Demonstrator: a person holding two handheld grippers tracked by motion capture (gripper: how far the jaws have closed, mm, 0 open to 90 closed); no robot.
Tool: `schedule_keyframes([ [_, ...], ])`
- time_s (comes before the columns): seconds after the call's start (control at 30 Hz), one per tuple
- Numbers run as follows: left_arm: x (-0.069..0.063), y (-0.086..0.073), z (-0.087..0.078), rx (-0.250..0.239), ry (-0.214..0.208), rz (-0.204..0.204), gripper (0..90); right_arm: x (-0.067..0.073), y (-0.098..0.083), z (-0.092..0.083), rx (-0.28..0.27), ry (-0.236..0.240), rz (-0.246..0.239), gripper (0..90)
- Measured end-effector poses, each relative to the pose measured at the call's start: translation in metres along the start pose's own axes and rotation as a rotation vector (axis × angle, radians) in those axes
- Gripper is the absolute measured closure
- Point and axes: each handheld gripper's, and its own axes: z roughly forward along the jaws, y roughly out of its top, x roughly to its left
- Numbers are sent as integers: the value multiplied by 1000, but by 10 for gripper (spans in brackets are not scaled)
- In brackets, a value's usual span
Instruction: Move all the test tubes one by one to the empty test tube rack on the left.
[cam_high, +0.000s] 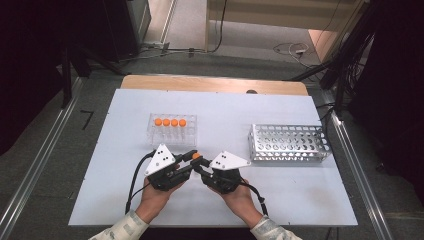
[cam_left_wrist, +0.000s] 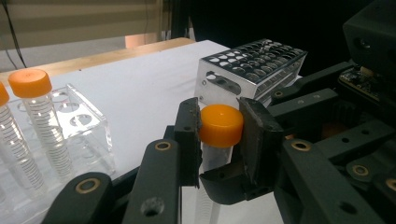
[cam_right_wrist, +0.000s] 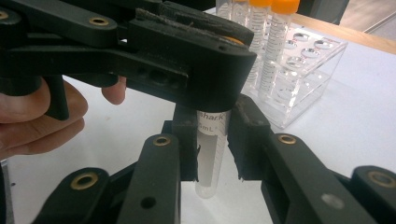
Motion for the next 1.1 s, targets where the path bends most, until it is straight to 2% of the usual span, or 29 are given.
schedule_keyframes([
  [0.13,5,3,-6,-22,18,-14,696,-1,1,-2,15,12,-10,470],
  [0.23,11,5,-10,-27,40,-33,696,-5,2,-5,21,0,5,375],
  [0.33,19,6,-15,-32,62,-48,696,-12,1,-10,25,-27,13,318],
  [0.57,40,12,-32,-56,131,-104,696,-34,-6,-31,29,-85,43,287],
  [0.77,59,19,-45,-89,203,-140,696,-52,-8,-49,8,-129,83,282],
  [1.1,85,25,-52,-108,285,-171,696,-71,-17,-69,-2,-183,119,280],
])
